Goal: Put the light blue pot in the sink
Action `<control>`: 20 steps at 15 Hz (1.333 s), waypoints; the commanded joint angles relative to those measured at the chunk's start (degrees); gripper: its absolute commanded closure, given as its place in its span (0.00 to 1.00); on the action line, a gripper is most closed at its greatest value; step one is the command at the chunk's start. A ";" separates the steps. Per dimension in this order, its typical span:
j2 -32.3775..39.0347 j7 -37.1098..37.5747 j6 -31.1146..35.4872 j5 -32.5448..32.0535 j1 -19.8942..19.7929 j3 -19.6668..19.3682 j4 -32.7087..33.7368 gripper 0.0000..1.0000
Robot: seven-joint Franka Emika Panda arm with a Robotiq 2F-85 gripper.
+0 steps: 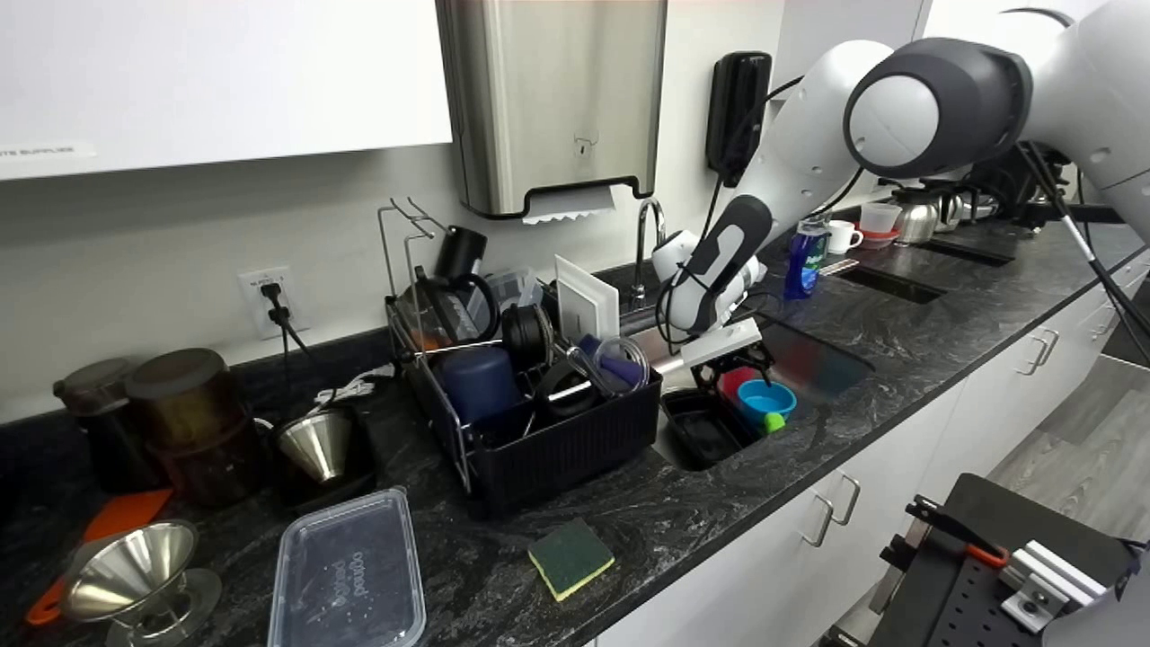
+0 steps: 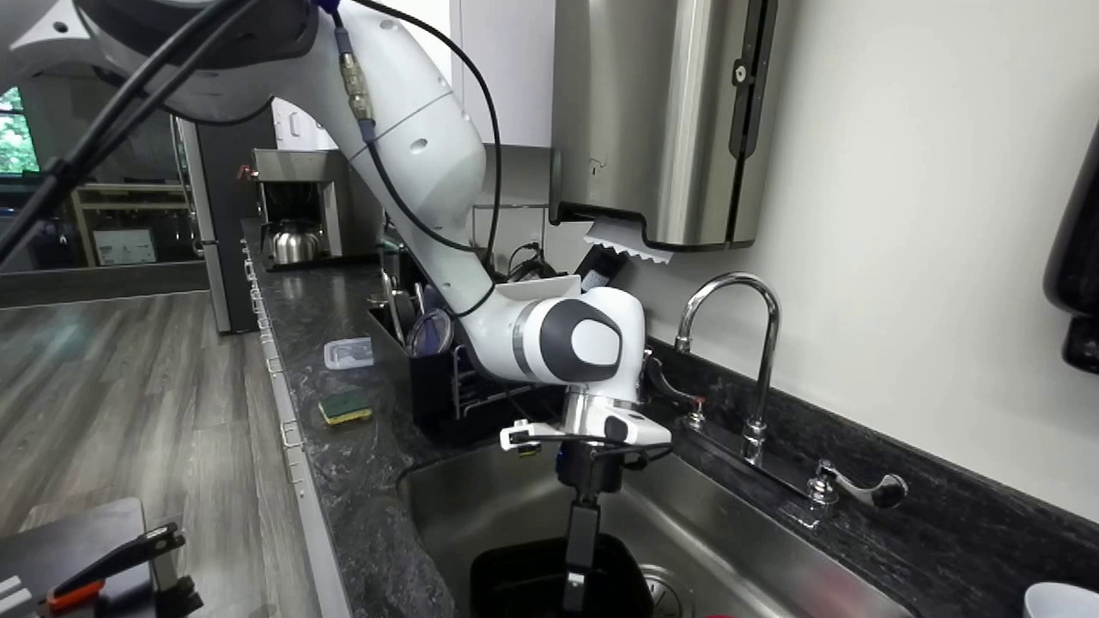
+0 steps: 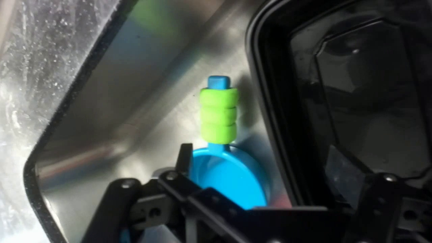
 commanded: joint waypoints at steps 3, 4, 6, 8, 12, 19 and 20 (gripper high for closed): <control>-8.55 -12.29 7.74 7.52 -1.90 4.52 -5.95 0.00; -9.96 -14.80 8.80 8.95 -2.07 5.25 -6.83 0.00; -12.31 -19.95 9.72 11.49 -2.32 6.31 -8.22 0.00; -13.98 -24.19 9.80 13.75 -2.56 7.02 -9.46 0.00; -17.41 -34.11 9.85 16.97 -4.20 8.83 -12.15 0.00; -27.51 -49.45 9.61 18.09 -6.38 10.29 -19.32 0.00; -29.33 -51.08 9.61 18.12 -6.49 10.29 -20.74 0.00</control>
